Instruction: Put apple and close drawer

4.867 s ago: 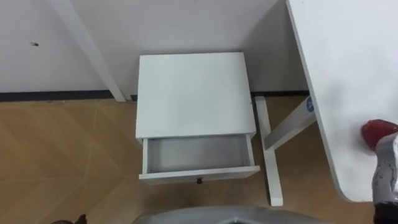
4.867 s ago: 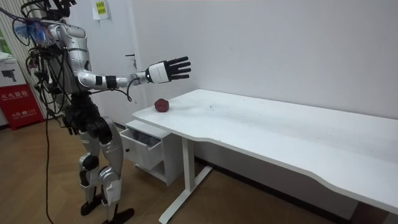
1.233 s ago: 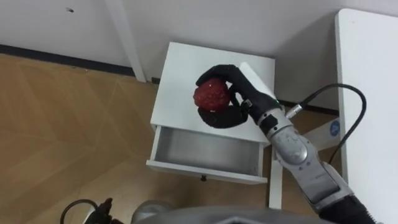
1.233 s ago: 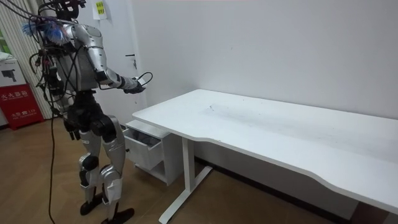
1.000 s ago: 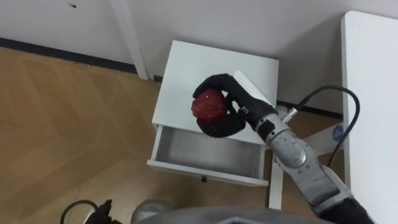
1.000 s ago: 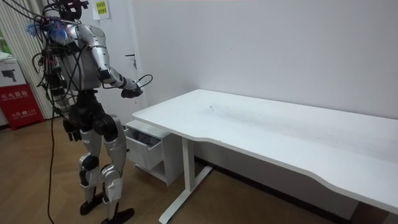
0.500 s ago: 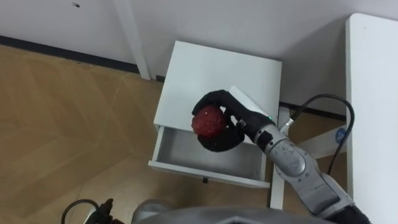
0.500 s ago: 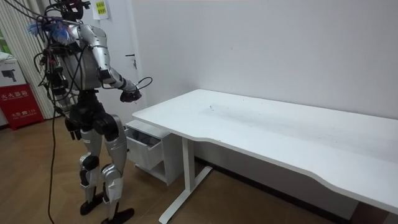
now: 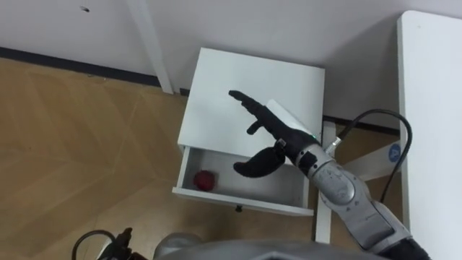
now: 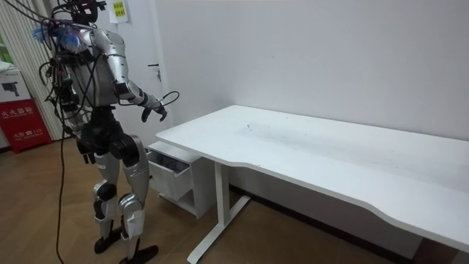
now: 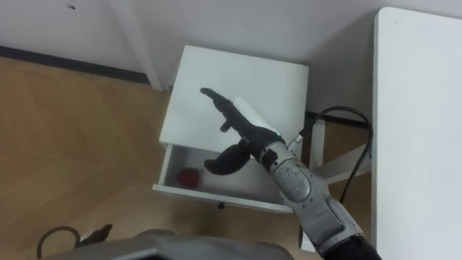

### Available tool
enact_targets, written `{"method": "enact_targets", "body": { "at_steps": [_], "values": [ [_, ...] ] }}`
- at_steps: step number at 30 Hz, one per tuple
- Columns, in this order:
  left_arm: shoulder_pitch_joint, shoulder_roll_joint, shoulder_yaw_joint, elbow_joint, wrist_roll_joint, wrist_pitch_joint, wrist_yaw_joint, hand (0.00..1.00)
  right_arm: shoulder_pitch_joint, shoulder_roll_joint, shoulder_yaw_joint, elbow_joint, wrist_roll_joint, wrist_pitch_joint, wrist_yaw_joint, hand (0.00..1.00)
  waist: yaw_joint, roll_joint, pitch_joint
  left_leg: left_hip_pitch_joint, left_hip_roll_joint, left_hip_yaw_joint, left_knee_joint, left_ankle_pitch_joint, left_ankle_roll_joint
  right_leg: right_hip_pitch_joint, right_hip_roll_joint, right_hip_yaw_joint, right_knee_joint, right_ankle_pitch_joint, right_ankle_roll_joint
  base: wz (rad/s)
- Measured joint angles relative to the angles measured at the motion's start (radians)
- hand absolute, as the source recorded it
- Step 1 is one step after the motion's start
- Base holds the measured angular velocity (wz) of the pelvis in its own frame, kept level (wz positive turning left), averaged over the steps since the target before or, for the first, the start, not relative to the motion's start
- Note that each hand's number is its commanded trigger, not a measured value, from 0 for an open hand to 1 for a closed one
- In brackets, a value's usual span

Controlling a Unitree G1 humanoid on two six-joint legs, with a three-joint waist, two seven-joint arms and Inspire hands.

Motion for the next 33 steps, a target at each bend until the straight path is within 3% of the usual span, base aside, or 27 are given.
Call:
{"method": "enact_targets", "body": {
  "at_steps": [7,17,21,23,24,26,27,28,29,30,31,32,33],
  "values": [
    [0.004,0.000,0.000,0.000,-0.002,0.000,0.001,0.00,0.000,0.002,-0.011,0.000,0.000,0.000,0.000,0.00,-0.002,-0.001,-0.0051,0.001,-0.001,0.000,0.000,0.000,0.000,0.003,-0.001,0.000,0.000,0.000,0.000,0.00],
    [0.008,0.000,0.002,-0.017,-0.030,0.001,0.007,0.00,0.007,0.010,-0.027,0.032,0.016,0.000,0.003,0.00,-0.007,0.001,-0.0033,0.007,-0.001,0.000,0.003,0.000,0.000,0.012,-0.001,0.007,-0.001,0.000,0.000,0.00],
    [0.007,-0.005,0.027,-0.017,-0.030,0.000,0.009,0.00,0.028,0.050,-0.116,0.125,0.095,-0.001,-0.029,0.00,-0.007,0.002,-0.0028,0.006,-0.001,0.006,0.013,0.000,0.000,0.014,-0.002,0.018,-0.001,0.000,0.001,-0.02],
    [0.019,-0.007,0.033,-0.017,-0.030,-0.004,0.012,0.00,0.045,0.059,-0.165,0.176,0.112,-0.026,-0.067,0.00,-0.017,0.005,-0.0021,0.007,-0.003,0.014,0.018,0.000,0.000,0.015,-0.005,0.025,0.000,-0.002,0.003,-0.04],
    [0.031,-0.011,0.051,-0.012,-0.029,-0.004,0.014,0.00,0.045,0.075,-0.209,0.245,0.136,-0.041,-0.093,0.00,-0.038,0.008,-0.0046,0.001,-0.007,0.020,0.031,-0.001,0.002,0.015,-0.015,0.018,0.008,-0.005,0.008,0.11],
    [0.043,-0.029,0.081,-0.007,-0.030,-0.004,0.023,0.00,0.054,0.088,-0.299,0.336,0.187,-0.041,-0.133,0.00,-0.071,0.021,-0.0066,-0.014,-0.016,0.066,0.064,-0.013,0.022,-0.007,-0.044,0.001,0.074,-0.026,0.039,0.18],
    [0.039,-0.045,0.100,-0.002,-0.031,-0.005,0.023,0.00,0.067,0.089,-0.363,0.384,0.223,-0.041,-0.165,0.00,-0.096,0.030,-0.0054,-0.020,-0.020,0.102,0.077,-0.022,0.035,-0.061,-0.070,0.005,0.189,-0.040,0.056,0.24],
    [0.042,-0.044,0.105,0.001,-0.030,-0.005,0.023,0.00,0.081,0.090,-0.427,0.439,0.253,-0.042,-0.199,0.00,-0.113,0.046,-0.0124,-0.017,-0.033,0.114,0.073,-0.016,0.051,-0.155,-0.100,0.026,0.381,-0.038,0.053,0.19],
    [0.038,-0.041,0.117,0.002,-0.031,-0.006,0.024,0.00,0.087,0.090,-0.451,0.466,0.267,-0.042,-0.214,0.00,-0.118,0.045,-0.0130,-0.011,-0.046,0.119,0.073,-0.013,0.060,-0.213,-0.119,0.058,0.493,-0.019,0.043,0.03],
    [0.035,-0.035,0.141,0.007,-0.030,-0.006,0.032,0.00,0.098,0.087,-0.494,0.525,0.286,-0.042,-0.236,0.00,-0.128,0.037,-0.0093,-0.011,-0.054,0.136,0.094,-0.025,0.081,-0.346,-0.138,0.125,0.697,0.095,0.041,-0.25],
    [0.030,-0.024,0.142,0.026,-0.032,-0.008,0.036,0.00,0.100,0.087,-0.530,0.577,0.320,-0.042,-0.254,0.00,-0.138,0.070,-0.0111,-0.019,-0.028,0.149,0.137,-0.045,0.107,-0.490,-0.119,0.200,0.886,0.331,0.040,-0.48],
    [0.028,-0.017,0.142,0.037,-0.033,-0.008,0.038,0.00,0.092,0.087,-0.539,0.601,0.343,-0.043,-0.263,0.00,-0.134,0.083,-0.0070,-0.029,-0.011,0.162,0.157,-0.059,0.112,-0.565,-0.093,0.231,0.994,0.387,0.040,-0.85],
    [0.017,-0.001,0.145,0.064,-0.055,-0.004,0.041,0.00,0.071,0.088,-0.542,0.640,0.369,-0.043,-0.265,0.00,-0.142,0.078,0.0094,-0.054,0.020,0.166,0.209,-0.086,0.118,-0.730,-0.049,0.247,1.358,0.297,0.009,-0.66]
  ]
}}
